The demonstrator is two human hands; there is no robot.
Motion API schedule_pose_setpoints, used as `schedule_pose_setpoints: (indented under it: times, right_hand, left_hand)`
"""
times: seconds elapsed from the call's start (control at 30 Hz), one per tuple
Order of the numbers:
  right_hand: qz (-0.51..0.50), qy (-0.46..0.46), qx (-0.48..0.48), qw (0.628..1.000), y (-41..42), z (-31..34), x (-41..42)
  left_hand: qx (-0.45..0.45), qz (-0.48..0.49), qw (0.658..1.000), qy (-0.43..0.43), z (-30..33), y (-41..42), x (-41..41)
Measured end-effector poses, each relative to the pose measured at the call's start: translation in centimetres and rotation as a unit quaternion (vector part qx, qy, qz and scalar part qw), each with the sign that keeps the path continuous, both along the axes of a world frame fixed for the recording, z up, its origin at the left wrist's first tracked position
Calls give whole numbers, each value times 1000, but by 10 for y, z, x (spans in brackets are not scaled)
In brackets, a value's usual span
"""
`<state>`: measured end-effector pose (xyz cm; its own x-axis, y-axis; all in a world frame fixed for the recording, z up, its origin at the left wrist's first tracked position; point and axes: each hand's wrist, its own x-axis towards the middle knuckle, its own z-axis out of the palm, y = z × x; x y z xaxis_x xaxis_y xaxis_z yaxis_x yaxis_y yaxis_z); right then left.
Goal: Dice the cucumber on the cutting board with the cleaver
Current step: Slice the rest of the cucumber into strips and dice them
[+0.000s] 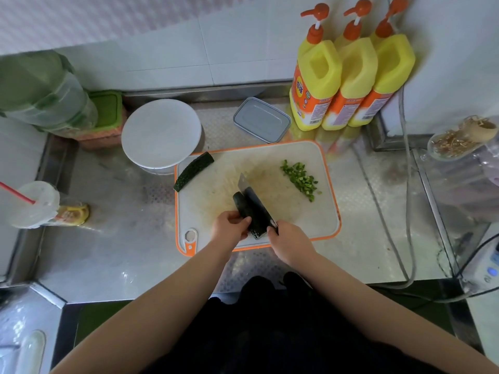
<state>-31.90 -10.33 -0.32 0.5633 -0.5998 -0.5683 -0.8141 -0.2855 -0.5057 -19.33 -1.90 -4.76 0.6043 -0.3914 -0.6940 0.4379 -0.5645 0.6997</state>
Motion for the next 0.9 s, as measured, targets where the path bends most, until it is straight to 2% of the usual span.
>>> schedule_pose_setpoints:
  times: [0.23,0.37,0.6,0.9]
  right_hand:
    - [23,33,-13,999,2,1,-2]
    - [21,20,-11,1000,4,3,1]
    - [4,23,-21,1000,2,5,14]
    - [-5,21,-44,999,4,4,11]
  left_hand:
    - [-13,-15,1000,-23,-3,5,-2]
    - [-27,3,999,-22,-1,4,-7]
    - [1,-24,997,-74,7,-7,3]
    - [-11,-35,998,-48,7,-6,4]
